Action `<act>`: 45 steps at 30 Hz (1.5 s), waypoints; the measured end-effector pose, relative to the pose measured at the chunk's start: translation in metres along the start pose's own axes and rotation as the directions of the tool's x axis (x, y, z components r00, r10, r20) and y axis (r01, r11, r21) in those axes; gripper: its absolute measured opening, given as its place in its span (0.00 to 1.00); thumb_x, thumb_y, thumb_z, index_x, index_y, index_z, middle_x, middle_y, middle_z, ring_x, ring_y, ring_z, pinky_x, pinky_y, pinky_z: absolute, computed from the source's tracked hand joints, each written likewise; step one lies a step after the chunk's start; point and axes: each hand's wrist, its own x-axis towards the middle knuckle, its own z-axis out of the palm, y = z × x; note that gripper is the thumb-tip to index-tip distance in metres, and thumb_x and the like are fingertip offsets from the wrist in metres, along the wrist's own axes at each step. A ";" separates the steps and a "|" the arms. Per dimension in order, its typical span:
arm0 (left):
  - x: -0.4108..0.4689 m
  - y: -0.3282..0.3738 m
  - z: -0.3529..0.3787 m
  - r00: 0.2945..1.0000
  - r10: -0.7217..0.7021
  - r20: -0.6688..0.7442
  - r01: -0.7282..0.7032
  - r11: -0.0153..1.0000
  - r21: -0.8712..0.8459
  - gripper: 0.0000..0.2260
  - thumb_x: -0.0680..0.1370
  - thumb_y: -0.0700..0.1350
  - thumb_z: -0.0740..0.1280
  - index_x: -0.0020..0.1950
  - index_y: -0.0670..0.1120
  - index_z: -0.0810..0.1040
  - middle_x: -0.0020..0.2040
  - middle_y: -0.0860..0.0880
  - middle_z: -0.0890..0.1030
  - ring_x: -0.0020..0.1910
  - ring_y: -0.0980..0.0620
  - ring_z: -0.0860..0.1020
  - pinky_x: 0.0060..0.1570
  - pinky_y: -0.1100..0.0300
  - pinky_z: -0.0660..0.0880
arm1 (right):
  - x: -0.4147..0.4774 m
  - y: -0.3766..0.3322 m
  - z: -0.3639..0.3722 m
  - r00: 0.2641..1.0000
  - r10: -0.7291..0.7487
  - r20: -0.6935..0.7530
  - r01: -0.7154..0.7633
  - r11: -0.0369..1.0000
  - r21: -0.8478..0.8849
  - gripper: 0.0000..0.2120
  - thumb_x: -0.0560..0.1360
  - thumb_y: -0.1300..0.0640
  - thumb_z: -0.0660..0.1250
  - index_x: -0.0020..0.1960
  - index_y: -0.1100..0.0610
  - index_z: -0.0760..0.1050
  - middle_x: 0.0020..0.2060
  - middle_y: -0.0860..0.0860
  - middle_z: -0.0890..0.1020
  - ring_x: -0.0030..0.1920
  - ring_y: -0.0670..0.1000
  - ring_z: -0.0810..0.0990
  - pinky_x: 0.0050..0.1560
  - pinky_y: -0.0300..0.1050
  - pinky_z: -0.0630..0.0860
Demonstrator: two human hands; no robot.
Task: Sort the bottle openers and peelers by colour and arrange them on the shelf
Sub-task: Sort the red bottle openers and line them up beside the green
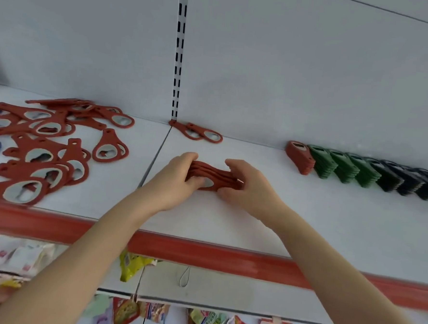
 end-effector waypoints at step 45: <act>0.031 0.040 -0.005 0.960 -0.279 0.007 0.138 0.455 -0.880 0.13 0.79 0.51 0.61 0.52 0.41 0.76 0.49 0.41 0.76 0.47 0.45 0.75 0.46 0.53 0.76 | -0.004 -0.022 -0.028 0.916 0.219 0.336 -0.399 0.417 0.817 0.17 0.63 0.60 0.69 0.50 0.65 0.77 0.40 0.58 0.82 0.39 0.54 0.82 0.48 0.45 0.81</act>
